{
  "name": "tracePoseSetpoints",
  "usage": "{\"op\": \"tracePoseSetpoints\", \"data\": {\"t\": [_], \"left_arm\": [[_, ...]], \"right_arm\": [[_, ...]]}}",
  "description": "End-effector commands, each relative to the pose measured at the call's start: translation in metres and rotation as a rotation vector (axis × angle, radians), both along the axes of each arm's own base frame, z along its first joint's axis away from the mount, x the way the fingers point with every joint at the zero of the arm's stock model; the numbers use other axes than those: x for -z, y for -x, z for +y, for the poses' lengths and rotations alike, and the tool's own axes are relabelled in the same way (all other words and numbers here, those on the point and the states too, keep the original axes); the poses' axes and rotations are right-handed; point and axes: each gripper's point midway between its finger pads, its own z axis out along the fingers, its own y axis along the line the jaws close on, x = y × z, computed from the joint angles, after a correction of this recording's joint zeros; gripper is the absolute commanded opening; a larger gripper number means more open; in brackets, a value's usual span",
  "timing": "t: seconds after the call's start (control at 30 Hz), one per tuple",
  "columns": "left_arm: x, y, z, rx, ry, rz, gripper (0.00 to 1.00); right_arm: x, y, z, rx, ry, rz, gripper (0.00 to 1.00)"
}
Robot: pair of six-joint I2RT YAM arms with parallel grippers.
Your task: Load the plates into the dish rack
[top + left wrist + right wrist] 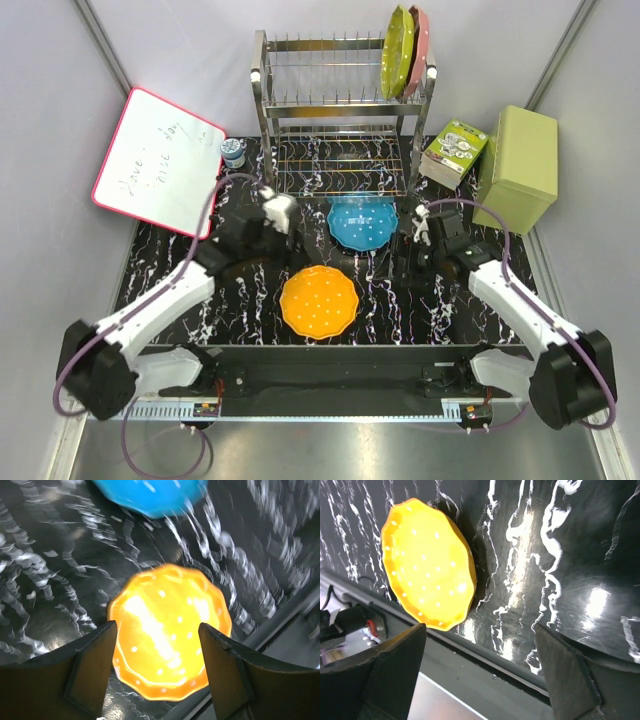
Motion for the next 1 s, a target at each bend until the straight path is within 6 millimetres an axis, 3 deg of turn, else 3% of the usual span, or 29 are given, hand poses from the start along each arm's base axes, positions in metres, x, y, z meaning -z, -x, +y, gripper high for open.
{"op": "tracePoseSetpoints", "data": {"t": [0.0,0.07,0.13,0.37,0.5,0.6,0.67,0.77,0.97], "left_arm": [[0.023,0.0,0.032,-0.335,0.143,0.25,0.67],[0.043,0.011,0.037,-0.416,0.158,0.366,0.66],[0.049,0.011,0.035,-0.437,0.199,0.394,0.66],[0.102,0.031,0.055,-0.587,0.2,0.574,0.63],[0.113,0.036,0.054,-0.592,0.211,0.602,0.62],[0.118,0.038,0.049,-0.583,0.222,0.642,0.56],[0.121,0.04,0.043,-0.58,0.236,0.688,0.46],[0.13,0.046,0.039,-0.604,0.234,0.765,0.34],[0.135,0.043,0.027,-0.595,0.266,0.799,0.16]], "right_arm": [[0.016,-0.003,0.025,0.012,-0.16,0.082,0.91],[0.031,-0.001,0.03,0.021,-0.189,0.132,0.89],[0.045,-0.001,0.032,0.031,-0.197,0.166,0.88],[0.071,-0.012,0.049,0.056,-0.26,0.209,0.86],[0.078,-0.017,0.067,0.02,-0.263,0.21,0.85],[0.086,-0.012,0.085,0.002,-0.278,0.253,0.85],[0.093,-0.001,0.095,-0.026,-0.276,0.292,0.85],[0.104,0.012,0.095,-0.005,-0.267,0.361,0.85],[0.116,0.019,0.096,0.003,-0.271,0.407,0.84]]}}
